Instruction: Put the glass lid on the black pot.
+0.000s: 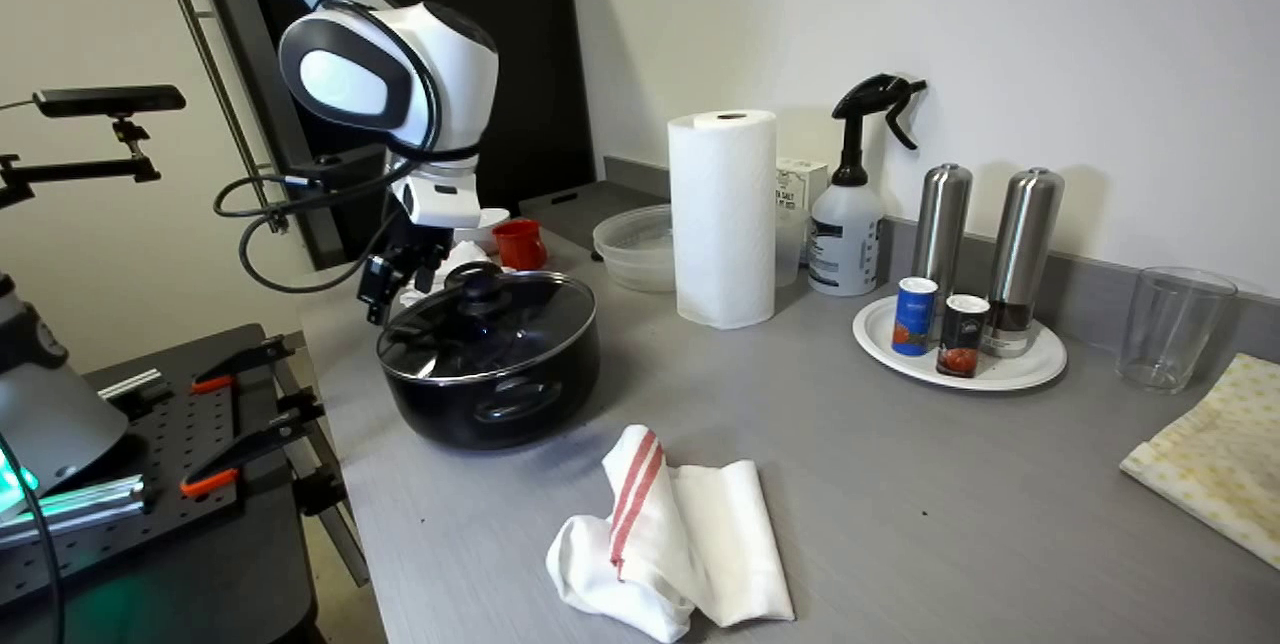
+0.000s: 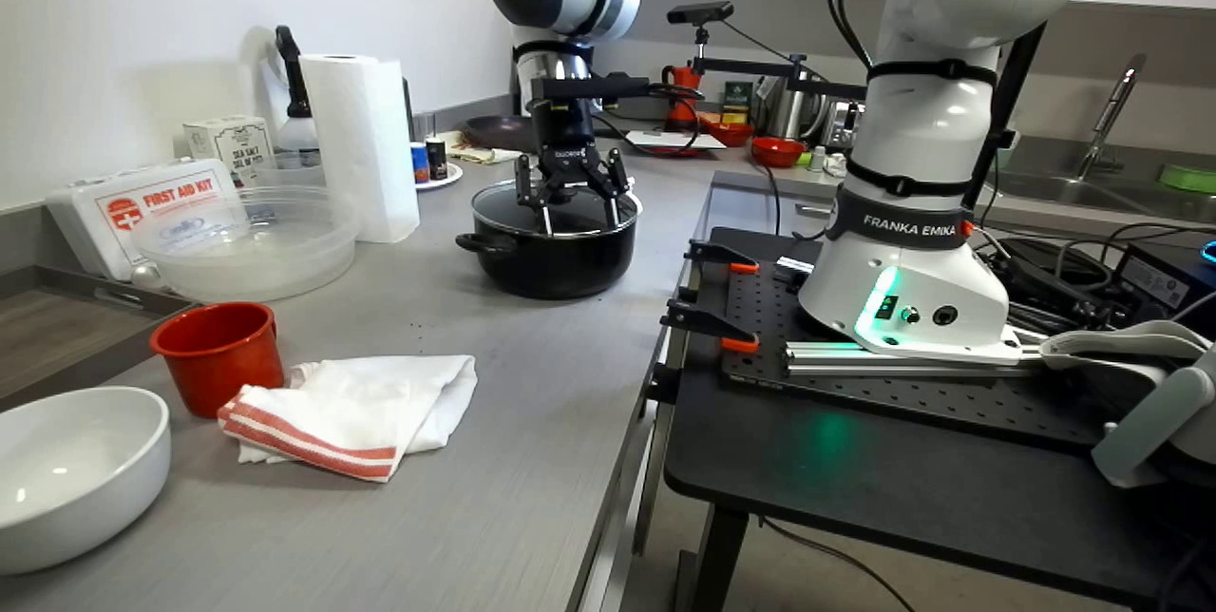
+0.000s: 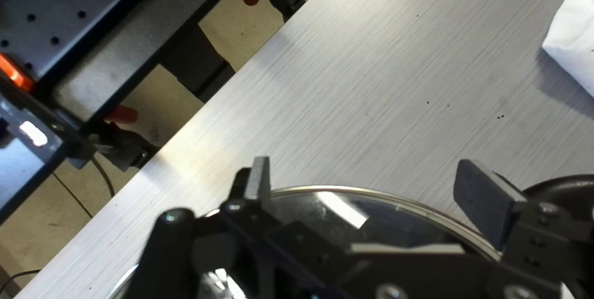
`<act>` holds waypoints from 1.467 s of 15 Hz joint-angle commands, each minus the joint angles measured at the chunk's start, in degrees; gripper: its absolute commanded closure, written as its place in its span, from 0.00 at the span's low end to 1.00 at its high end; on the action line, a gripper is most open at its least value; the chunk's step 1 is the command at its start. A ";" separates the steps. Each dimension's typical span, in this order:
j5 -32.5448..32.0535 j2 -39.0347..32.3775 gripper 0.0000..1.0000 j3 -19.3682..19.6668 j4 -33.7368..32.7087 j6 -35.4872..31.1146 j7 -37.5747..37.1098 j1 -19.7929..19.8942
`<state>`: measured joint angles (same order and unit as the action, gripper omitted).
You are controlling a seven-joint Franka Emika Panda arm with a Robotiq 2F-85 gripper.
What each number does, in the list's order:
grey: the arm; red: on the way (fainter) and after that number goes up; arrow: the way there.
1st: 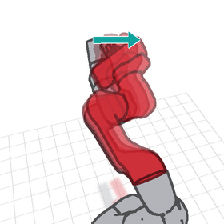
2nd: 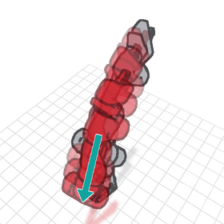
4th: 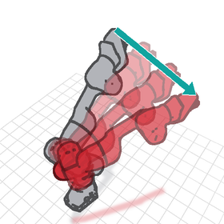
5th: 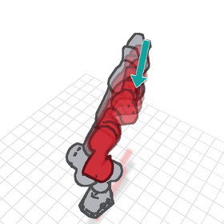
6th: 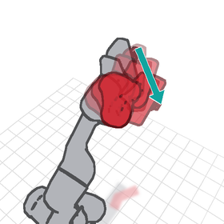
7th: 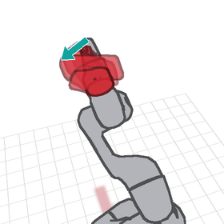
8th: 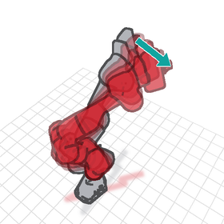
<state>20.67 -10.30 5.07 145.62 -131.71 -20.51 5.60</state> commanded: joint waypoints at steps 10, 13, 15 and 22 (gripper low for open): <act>0.40 7.27 0.00 -0.60 4.42 -0.93 1.69 -0.88; -0.31 10.38 0.00 -0.51 6.05 -2.67 0.90 -0.89; -1.14 12.17 0.00 -0.65 7.03 -4.75 0.18 -0.98; -1.01 12.30 0.00 -0.66 6.62 -5.74 0.63 -0.63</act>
<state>19.75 1.97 4.29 152.31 -137.59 -19.82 5.05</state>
